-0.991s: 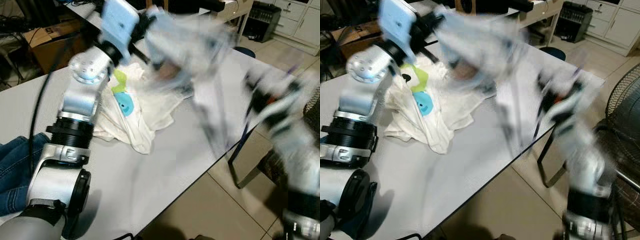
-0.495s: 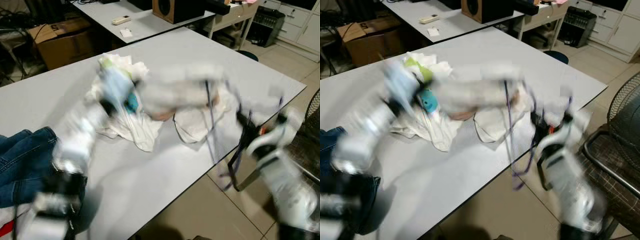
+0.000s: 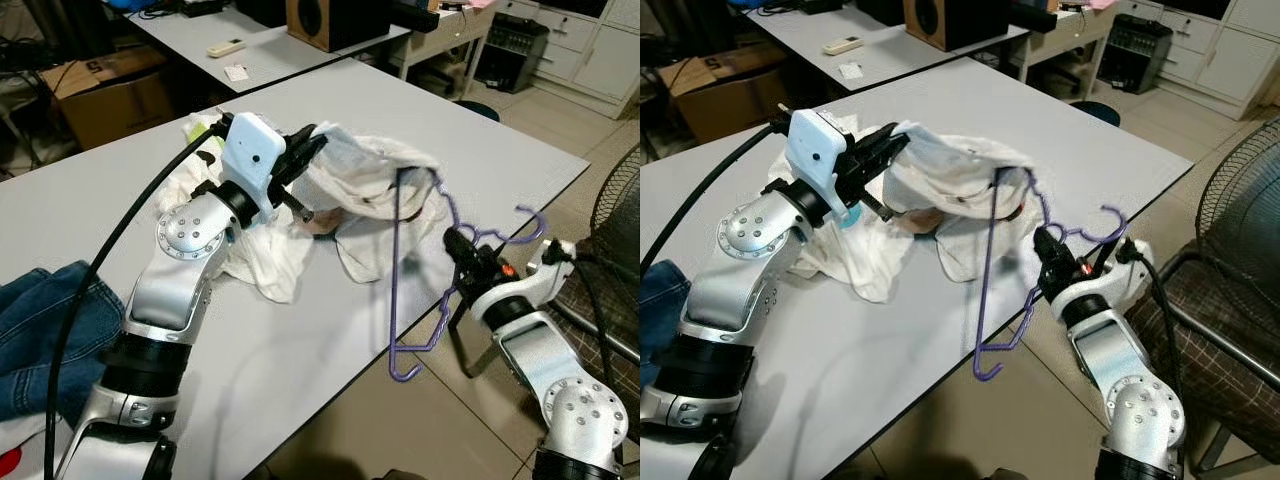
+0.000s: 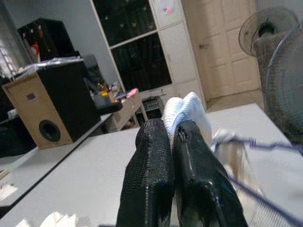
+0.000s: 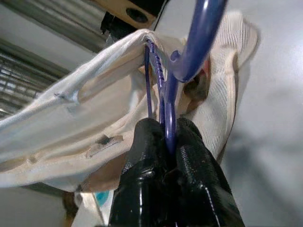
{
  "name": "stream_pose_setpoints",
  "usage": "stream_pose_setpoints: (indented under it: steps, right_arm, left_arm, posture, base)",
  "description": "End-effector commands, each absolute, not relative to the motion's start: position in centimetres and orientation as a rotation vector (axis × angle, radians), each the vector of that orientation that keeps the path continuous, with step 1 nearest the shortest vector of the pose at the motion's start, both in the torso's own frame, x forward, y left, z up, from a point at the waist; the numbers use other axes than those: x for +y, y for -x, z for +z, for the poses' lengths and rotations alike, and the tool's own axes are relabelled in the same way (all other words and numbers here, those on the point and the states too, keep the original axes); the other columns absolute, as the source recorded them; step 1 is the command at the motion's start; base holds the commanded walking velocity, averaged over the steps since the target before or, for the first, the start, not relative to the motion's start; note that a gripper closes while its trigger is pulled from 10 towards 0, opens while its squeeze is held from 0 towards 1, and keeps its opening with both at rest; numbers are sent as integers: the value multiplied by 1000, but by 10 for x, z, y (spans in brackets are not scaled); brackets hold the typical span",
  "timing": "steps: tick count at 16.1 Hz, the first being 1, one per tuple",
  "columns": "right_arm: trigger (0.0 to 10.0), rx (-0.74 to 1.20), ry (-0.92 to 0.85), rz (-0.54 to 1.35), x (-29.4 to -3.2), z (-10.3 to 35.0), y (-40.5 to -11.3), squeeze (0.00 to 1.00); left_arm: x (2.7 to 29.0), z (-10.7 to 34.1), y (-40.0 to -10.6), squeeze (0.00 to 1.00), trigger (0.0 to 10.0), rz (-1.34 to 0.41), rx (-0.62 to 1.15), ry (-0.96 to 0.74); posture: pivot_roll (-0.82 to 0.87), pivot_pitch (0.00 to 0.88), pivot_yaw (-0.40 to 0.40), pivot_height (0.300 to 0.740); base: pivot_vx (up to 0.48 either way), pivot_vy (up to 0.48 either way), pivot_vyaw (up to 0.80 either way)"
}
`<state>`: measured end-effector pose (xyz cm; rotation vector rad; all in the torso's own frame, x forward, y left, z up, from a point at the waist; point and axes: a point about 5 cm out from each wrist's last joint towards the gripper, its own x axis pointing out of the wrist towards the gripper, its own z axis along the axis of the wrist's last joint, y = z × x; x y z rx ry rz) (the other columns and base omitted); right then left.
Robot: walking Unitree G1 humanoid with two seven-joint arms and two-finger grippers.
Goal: Hang hanger
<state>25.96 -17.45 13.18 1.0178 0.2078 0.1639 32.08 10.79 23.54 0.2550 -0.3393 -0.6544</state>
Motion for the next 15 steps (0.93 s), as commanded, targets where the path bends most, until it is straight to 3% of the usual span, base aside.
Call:
stream_pose_setpoints:
  steps: [1,2,10,15]
  right_arm:
    - [10000,293,-947,220,-166,124,-257,0]
    - [10000,315,-905,233,-164,123,-256,0]
    - [10000,213,-1084,248,-171,138,-276,0]
    - [10000,-10,-1266,85,-205,154,-292,0]
  left_arm:
    - [105,250,-319,0,0,-665,-395,-225]
    - [104,251,-318,0,0,-672,-397,-224]
    - [91,244,-302,0,0,-876,-383,-241]
    - [111,209,-308,0,0,-852,-194,-440]
  posture:
    - [-42,0,36,740]
    - [-42,0,36,740]
    - [-39,0,29,740]
    - [-32,0,21,740]
  base:
    - [0,0,0]
    - [0,0,0]
    - [0,0,0]
    - [0,0,0]
